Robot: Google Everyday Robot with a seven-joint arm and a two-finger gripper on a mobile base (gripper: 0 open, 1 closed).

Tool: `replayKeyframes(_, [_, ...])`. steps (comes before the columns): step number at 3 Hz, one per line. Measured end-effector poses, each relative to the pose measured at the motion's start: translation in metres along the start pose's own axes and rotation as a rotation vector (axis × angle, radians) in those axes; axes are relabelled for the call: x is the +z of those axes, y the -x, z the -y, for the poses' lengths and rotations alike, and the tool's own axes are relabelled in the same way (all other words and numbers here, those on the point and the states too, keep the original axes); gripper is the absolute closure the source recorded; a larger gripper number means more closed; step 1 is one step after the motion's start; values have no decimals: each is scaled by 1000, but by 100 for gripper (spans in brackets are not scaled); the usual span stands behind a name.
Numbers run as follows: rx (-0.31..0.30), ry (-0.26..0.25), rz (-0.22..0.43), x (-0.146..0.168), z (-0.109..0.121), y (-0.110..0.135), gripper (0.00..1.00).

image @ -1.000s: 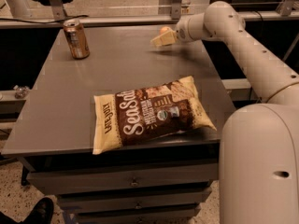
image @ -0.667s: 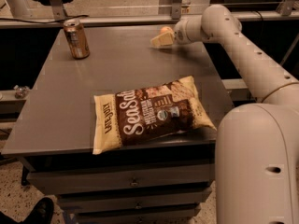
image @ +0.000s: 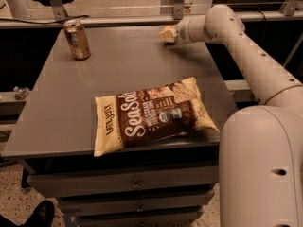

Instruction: Move orange near orange can

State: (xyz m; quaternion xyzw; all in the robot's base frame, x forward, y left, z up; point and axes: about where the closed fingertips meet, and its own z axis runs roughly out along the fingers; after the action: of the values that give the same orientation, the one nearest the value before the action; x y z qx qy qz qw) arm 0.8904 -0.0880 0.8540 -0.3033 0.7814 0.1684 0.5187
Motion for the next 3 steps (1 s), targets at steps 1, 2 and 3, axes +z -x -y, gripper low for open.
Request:
replayKeyframes(1, [53,63,48,-5,-13,10,88])
replayKeyframes(2, [89,166,112,-12,-38,28,100])
replayKeyframes(3, [71,292,152,-14,-80,50,100])
